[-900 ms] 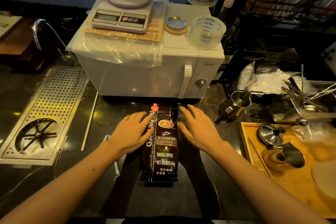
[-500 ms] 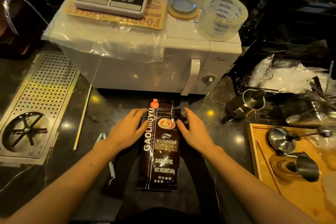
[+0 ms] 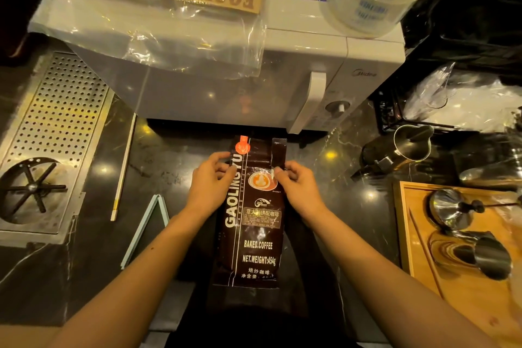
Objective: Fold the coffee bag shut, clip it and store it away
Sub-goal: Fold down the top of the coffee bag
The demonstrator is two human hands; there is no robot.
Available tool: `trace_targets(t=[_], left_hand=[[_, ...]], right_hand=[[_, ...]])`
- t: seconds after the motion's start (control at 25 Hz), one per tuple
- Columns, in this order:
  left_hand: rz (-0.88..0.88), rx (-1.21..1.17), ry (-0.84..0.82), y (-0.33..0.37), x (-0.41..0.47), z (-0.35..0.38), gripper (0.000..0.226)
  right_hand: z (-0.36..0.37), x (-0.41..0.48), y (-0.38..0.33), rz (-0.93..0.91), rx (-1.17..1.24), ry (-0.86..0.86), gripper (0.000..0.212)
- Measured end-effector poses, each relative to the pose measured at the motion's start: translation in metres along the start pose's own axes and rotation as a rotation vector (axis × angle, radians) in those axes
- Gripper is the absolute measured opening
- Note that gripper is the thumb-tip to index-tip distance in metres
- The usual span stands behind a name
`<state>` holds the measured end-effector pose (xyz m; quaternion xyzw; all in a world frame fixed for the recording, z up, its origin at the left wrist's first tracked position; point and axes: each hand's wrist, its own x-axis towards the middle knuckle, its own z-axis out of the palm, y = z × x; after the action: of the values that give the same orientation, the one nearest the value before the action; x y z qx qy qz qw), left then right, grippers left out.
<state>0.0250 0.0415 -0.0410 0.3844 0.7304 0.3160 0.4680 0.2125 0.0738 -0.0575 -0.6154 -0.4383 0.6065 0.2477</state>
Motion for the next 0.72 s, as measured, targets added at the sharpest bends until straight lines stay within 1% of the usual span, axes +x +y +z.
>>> trace_targets(t=[0.08, 0.24, 0.4, 0.56, 0.72], left_hand=[[-0.009, -0.036, 0.010, 0.002, -0.006, 0.000, 0.032], [0.049, -0.119, 0.045, 0.010, -0.023, -0.003, 0.016], [0.109, -0.211, 0.090, 0.019, -0.044, -0.009, 0.021], [0.187, -0.266, 0.127, 0.024, -0.071, -0.014, 0.019], [0.267, -0.288, 0.139, 0.032, -0.098, -0.017, 0.027]], right_hand=[[-0.001, -0.005, -0.002, -0.038, -0.005, 0.006, 0.019], [-0.004, -0.022, -0.009, -0.139, 0.004, 0.025, 0.017], [-0.006, -0.049, -0.021, -0.270, 0.015, 0.054, 0.011], [-0.009, -0.075, -0.029, -0.401, -0.006, 0.092, 0.014], [-0.013, -0.102, -0.034, -0.526, -0.026, 0.135, 0.016]])
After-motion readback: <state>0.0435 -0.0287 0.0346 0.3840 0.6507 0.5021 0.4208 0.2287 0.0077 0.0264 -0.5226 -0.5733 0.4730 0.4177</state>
